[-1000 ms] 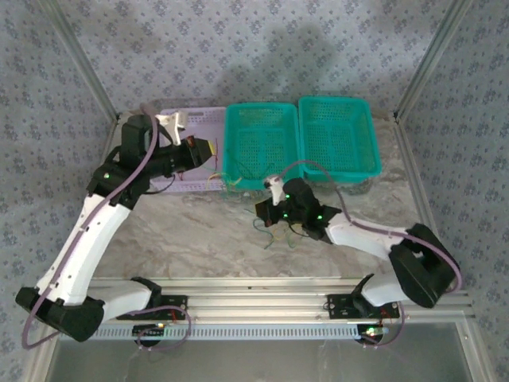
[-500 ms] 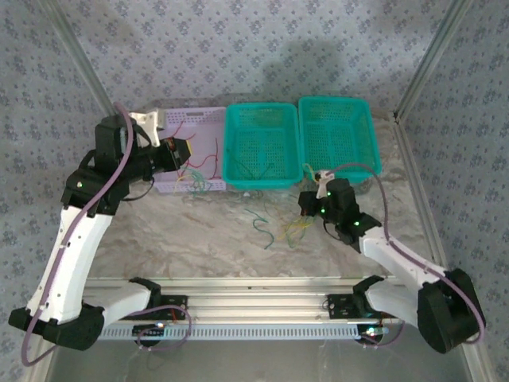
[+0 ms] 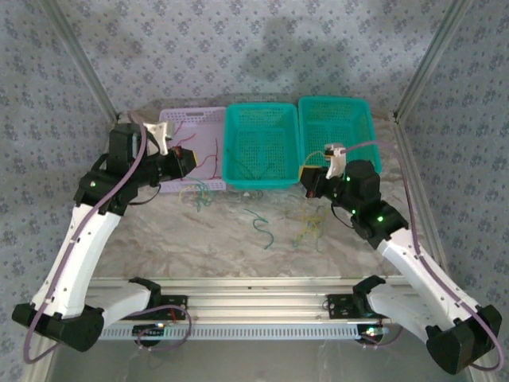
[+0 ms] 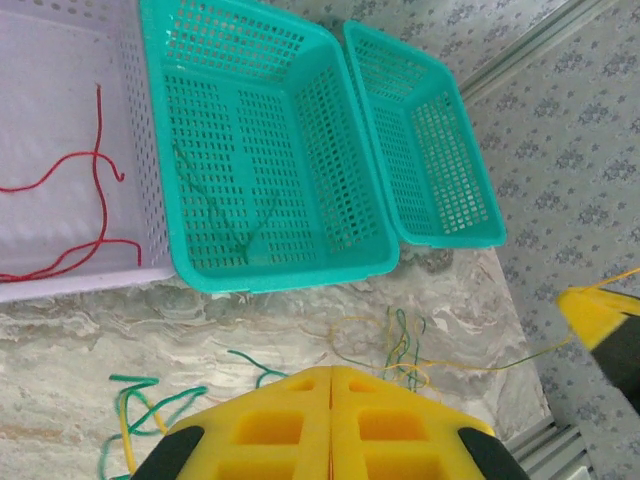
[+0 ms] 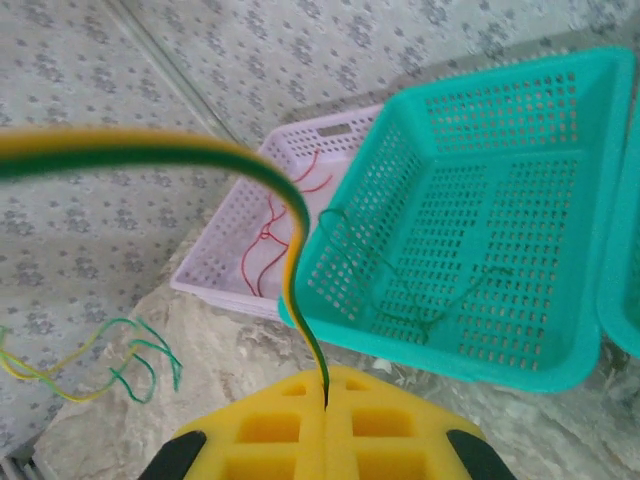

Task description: Untangle the cables

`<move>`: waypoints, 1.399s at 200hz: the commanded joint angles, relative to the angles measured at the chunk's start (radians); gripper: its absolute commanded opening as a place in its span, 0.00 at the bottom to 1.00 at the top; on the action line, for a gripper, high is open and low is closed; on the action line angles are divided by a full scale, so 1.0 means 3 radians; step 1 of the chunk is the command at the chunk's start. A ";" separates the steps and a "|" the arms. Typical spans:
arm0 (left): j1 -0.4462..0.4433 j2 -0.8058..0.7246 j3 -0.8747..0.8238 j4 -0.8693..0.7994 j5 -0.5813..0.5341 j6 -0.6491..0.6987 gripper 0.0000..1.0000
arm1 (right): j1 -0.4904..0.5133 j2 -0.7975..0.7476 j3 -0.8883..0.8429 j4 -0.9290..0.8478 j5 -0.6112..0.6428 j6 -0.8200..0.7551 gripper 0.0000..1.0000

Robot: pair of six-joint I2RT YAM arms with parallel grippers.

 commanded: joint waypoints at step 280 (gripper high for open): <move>-0.0430 0.0099 -0.0322 0.1111 0.0287 -0.0822 0.00 | 0.1063 0.0410 0.0380 -0.0362 0.0946 -0.0483 0.74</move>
